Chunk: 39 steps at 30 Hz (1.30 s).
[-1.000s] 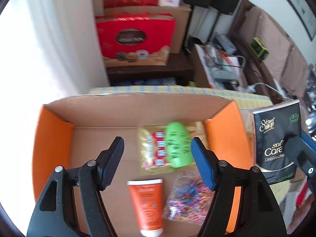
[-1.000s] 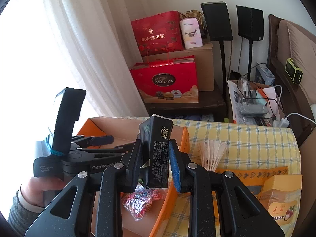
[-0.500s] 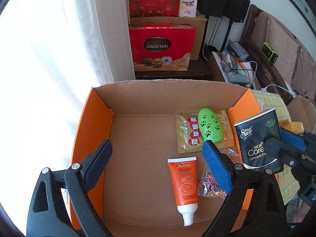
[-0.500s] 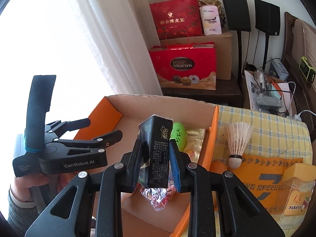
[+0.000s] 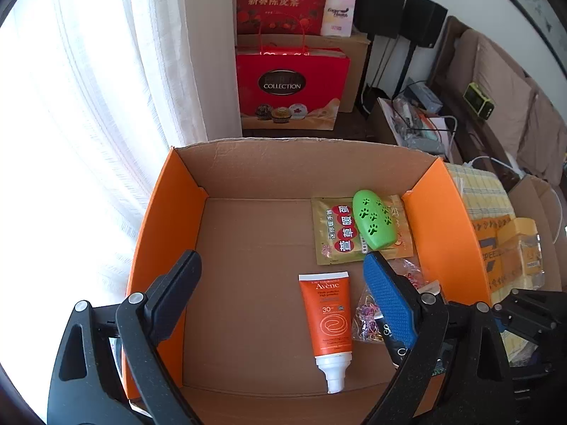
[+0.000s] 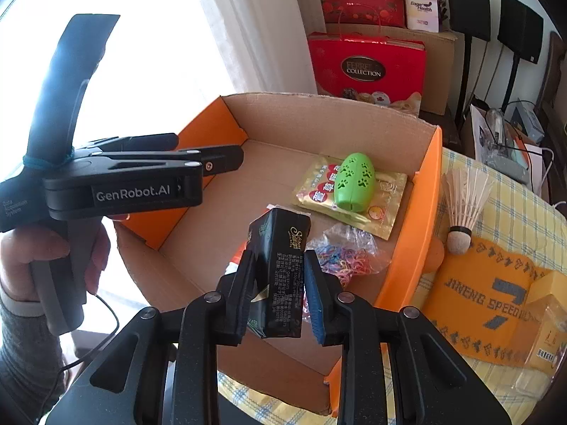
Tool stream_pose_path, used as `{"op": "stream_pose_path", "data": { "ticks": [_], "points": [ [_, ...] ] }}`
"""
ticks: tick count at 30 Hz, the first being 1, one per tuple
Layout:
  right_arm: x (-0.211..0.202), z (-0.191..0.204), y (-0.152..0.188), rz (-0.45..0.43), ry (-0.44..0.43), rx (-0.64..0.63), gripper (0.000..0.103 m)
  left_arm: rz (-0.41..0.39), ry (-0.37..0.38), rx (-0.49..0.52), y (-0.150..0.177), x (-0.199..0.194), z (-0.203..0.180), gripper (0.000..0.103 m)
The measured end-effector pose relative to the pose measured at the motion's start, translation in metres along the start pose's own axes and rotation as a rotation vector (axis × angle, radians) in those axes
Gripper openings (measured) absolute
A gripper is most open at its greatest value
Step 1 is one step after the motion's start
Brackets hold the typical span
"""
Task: Organize objects
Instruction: 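Lower the black Carefree tissue pack into the box and open the right gripper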
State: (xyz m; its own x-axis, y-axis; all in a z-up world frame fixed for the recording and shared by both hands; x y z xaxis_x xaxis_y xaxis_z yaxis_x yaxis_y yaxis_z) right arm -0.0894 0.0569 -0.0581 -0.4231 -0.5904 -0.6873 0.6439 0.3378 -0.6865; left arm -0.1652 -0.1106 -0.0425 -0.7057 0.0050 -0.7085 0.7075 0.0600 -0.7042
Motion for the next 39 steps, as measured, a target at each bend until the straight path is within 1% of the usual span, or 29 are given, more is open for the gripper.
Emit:
{"op": "stream_pose_path", "data": {
  "ticks": [2,3,6,8,10,13,17,23,28,31,33,36,37,39],
  "points": [
    [0.003,-0.002,0.005,0.014,0.01,0.013,0.029,0.004,0.003,0.006,0.002,0.0,-0.003,0.092],
    [0.004,-0.004,0.007,0.023,0.013,0.021,0.032,0.005,0.005,0.009,0.003,0.0,-0.005,0.092],
    [0.008,-0.009,0.013,0.05,0.033,0.035,0.032,0.009,0.008,0.016,0.005,-0.001,-0.009,0.092],
    [0.006,-0.012,0.013,0.038,0.05,0.031,0.032,0.007,0.009,0.016,0.005,-0.002,-0.01,0.092],
    [-0.002,-0.015,0.011,0.016,0.092,0.014,0.032,0.004,0.009,0.014,0.005,-0.004,-0.011,0.092],
    [-0.013,-0.019,0.005,-0.02,0.098,0.022,0.033,-0.003,0.011,0.017,0.003,-0.007,-0.013,0.092],
    [-0.03,-0.025,-0.004,-0.065,0.13,0.017,0.033,-0.01,0.024,0.023,0.001,-0.011,-0.019,0.092],
    [-0.051,-0.033,-0.011,-0.112,0.154,0.019,0.039,-0.015,0.052,0.025,0.001,-0.017,-0.03,0.093],
    [-0.066,-0.045,-0.011,-0.139,0.188,0.031,0.049,-0.018,0.083,0.038,0.004,-0.022,-0.043,0.094],
    [-0.072,-0.055,-0.009,-0.144,0.207,0.05,0.056,-0.018,0.115,0.047,0.005,-0.026,-0.054,0.103],
    [-0.077,-0.063,-0.007,-0.151,0.22,0.067,0.065,-0.018,0.132,0.057,0.006,-0.028,-0.062,0.103],
    [-0.087,-0.078,-0.006,-0.162,0.239,0.096,0.073,-0.018,0.151,0.067,0.006,-0.031,-0.074,0.103],
    [-0.09,-0.083,-0.006,-0.164,0.248,0.103,0.074,-0.018,0.158,0.069,0.006,-0.031,-0.078,0.103],
    [-0.096,-0.092,-0.005,-0.168,0.271,0.111,0.082,-0.02,0.172,0.078,0.005,-0.032,-0.087,0.103]
  ]
}}
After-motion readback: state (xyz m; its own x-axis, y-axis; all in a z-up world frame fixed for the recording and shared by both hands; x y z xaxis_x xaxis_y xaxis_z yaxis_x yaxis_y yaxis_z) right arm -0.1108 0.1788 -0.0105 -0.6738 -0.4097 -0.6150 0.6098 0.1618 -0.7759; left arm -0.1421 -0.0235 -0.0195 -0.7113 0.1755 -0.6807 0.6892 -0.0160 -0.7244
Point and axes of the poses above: each gripper's, at about its wrist camera, not at the fingertips, and x roughly the way its jaws point, z to its left, y to its underside, the point moved 4 cm from there along x, roughly the way its jaws point, and after that the axes turned 11 degrees about -z, right-handed, at the moved point
